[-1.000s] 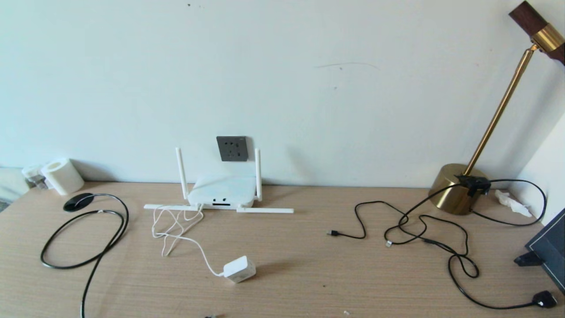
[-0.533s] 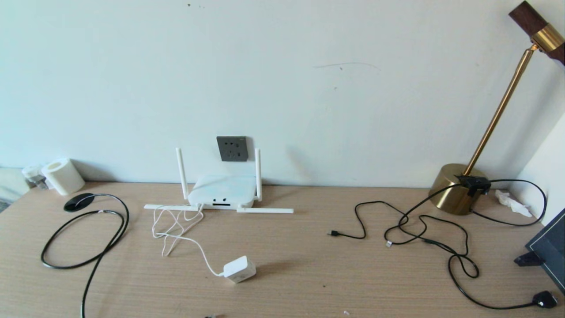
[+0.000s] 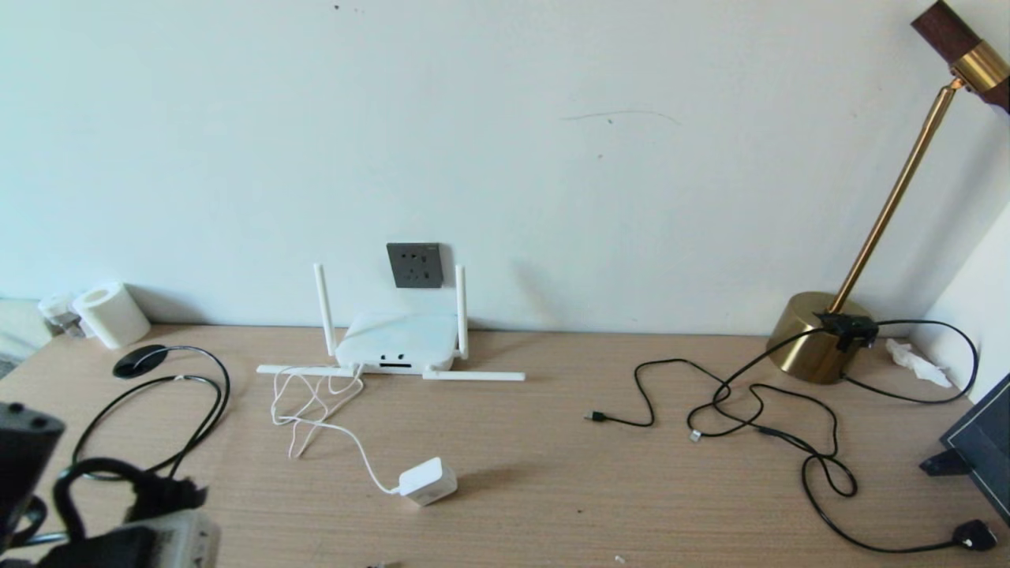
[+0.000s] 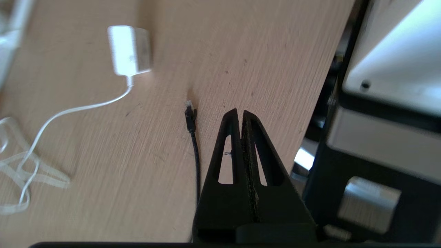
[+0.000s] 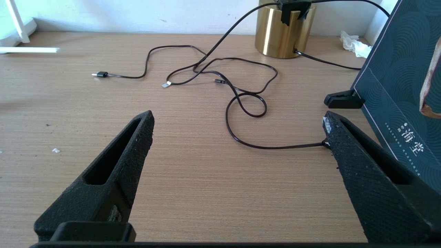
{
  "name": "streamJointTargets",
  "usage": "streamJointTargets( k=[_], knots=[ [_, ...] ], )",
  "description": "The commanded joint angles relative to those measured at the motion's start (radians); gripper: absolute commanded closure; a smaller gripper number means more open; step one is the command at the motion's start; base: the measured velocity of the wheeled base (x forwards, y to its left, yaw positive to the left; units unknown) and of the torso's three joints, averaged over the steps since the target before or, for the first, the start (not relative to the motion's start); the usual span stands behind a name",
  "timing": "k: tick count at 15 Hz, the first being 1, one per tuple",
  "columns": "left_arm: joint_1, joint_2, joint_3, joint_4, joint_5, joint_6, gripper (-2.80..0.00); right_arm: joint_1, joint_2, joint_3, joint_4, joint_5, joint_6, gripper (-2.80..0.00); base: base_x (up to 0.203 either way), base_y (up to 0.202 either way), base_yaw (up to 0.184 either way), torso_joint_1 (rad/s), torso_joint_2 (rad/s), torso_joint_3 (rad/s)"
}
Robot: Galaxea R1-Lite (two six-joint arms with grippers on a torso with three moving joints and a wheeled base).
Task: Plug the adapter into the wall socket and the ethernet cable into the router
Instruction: Pick up plug
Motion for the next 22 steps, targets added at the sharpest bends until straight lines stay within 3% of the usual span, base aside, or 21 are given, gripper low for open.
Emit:
streamJointTargets(
  k=[1,5,9,10,11,15,19,22],
  knots=[
    [-0.005,0.183,-0.017,-0.002,-0.002,0.075,0.0,0.0,0.001,0.0,-0.001,0.0,0.0,-2.8,0.0,0.0,0.0,0.0,0.0,0.0],
    [-0.002,0.418,-0.173,-0.002,0.057,0.237,0.0,0.0,0.001,0.0,-0.001,0.0,0.0,-2.8,0.0,0.0,0.0,0.0,0.0,0.0],
    [-0.003,0.545,-0.355,0.042,0.089,0.292,0.0,0.0,0.001,0.0,0.0,0.0,0.0,-2.8,0.0,0.0,0.0,0.0,0.0,0.0],
    [-0.003,0.551,-0.385,0.089,0.09,0.295,-1.76,0.0,0.001,0.0,0.0,0.0,0.0,-2.8,0.0,0.0,0.0,0.0,0.0,0.0],
    [-0.004,0.571,-0.405,0.106,0.09,0.295,-2.8,0.0,0.0,0.0,-0.001,0.0,0.0,-2.8,0.0,0.0,0.0,0.0,0.0,0.0],
    [-0.005,0.656,-0.424,0.001,0.09,0.296,-2.8,0.0,0.002,0.0,0.0,0.0,0.0,-2.8,0.0,0.0,0.0,0.0,0.0,0.0],
    [-0.01,0.742,-0.474,-0.022,0.09,0.283,-2.8,0.0,0.002,0.0,-0.001,0.0,0.0,-2.8,0.0,0.0,0.0,0.0,0.0,0.0],
    [-0.009,0.802,-0.516,-0.022,0.089,0.237,-2.8,0.0,0.002,0.0,-0.001,0.0,0.0,-2.8,0.0,0.0,0.0,0.0,0.0,0.0]
  ],
)
